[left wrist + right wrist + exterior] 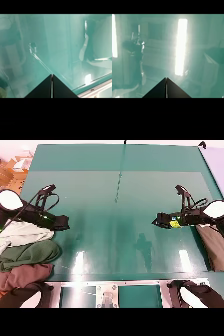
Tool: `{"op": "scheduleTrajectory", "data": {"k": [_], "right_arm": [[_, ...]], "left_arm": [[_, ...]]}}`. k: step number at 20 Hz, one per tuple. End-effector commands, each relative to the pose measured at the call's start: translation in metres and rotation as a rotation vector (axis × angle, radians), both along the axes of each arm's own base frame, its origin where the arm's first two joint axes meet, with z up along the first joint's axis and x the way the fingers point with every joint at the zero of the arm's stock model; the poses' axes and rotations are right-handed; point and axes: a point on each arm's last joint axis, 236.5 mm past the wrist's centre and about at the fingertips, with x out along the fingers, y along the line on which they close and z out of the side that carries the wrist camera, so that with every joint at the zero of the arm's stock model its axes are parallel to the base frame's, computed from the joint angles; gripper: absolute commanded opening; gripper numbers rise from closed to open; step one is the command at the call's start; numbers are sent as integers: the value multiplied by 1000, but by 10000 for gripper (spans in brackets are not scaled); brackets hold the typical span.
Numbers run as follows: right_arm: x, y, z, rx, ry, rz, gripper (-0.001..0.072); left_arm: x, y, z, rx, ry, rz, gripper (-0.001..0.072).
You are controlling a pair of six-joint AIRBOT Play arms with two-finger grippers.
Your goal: Fold the shirts.
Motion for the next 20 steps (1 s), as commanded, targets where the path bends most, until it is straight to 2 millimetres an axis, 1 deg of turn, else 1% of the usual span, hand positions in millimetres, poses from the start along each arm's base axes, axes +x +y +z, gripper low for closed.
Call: {"op": "scheduleTrajectory", "data": {"k": [1,2,3,4,5,6,7,8,9,10,13,15,16,18,20], "right_arm": [[0,0,0,0,0,1,20],[0,0,0,0,0,1,20],[0,0,0,0,0,1,19],[0,0,0,0,0,1,20],[0,0,0,0,0,1,19],[0,0,0,0,0,1,20],[0,0,0,0,0,1,19],[0,0,0,0,0,1,19],[0,0,0,0,0,1,20],[0,0,0,0,0,1,20],[0,0,0,0,-1,0,20],[0,0,0,0,-1,0,20],[0,0,0,0,-1,0,19],[0,0,0,0,-1,0,19],[0,0,0,0,-1,0,20]], "left_arm": [[0,3,-1,12,-2,0,33],[0,9,-4,42,3,5,33],[-2,26,-10,115,23,38,33],[-3,52,-16,226,43,82,33],[-5,90,-20,378,60,142,33],[-6,126,-19,528,63,196,34],[-5,161,-16,671,47,244,106],[-4,183,-15,765,30,256,476],[-3,198,-21,814,16,255,708],[-3,208,-31,827,12,261,651],[0,244,-68,807,5,336,653],[8,266,-86,796,1,344,653],[9,274,-96,795,19,333,653],[5,282,-120,785,76,303,653],[0,281,-141,776,133,274,650]]}}
